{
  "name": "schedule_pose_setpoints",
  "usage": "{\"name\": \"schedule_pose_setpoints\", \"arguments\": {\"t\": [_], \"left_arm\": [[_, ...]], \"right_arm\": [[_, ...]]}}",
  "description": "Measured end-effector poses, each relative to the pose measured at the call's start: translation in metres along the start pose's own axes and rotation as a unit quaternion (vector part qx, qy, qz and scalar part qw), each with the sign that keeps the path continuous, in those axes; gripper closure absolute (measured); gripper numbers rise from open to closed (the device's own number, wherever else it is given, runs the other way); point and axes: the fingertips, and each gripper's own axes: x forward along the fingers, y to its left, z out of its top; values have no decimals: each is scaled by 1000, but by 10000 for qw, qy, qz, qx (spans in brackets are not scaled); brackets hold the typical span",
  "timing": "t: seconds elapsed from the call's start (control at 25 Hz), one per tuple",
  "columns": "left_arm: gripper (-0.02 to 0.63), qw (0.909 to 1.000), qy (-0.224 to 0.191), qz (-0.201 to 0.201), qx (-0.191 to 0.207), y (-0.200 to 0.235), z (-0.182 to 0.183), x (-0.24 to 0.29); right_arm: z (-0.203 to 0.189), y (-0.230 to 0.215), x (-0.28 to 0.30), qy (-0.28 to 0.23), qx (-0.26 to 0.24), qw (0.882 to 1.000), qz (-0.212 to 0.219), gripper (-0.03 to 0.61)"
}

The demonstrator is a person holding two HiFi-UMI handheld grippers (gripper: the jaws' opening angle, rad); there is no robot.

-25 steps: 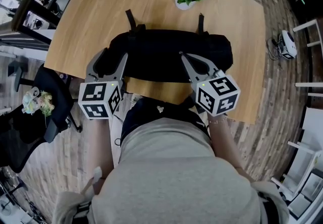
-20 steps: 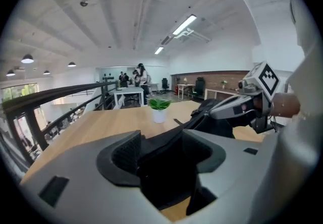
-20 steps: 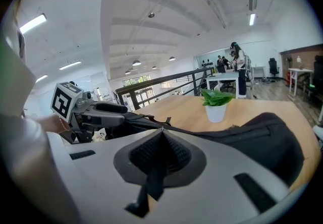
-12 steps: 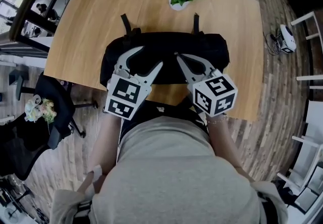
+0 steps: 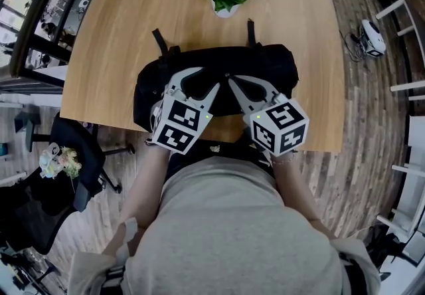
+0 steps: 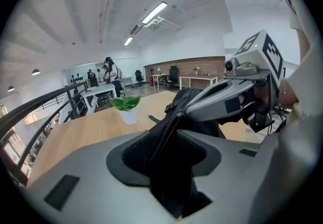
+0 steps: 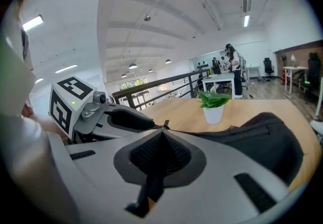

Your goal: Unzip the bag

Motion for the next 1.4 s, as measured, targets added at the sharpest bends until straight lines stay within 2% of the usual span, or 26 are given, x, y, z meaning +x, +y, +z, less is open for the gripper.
{"name": "schedule_pose_setpoints", "arguments": {"t": [0.16, 0.32, 1.12, 1.4], "left_arm": [[507, 9999, 102, 0, 61, 1, -6, 2], [554, 9999, 121, 27, 121, 0, -8, 1], [566, 9999, 4, -110, 67, -1, -8, -3], [566, 9999, -41, -51, -104, -1, -11, -6]], "right_arm": [[0, 1, 3, -14, 41, 10000, -23, 569], [-1, 0, 6, -31, 108, 9999, -50, 569], [-5, -10, -2, 23, 167, 9997, -157, 569], [-7, -19, -11, 49, 167, 9996, -231, 569]]}}
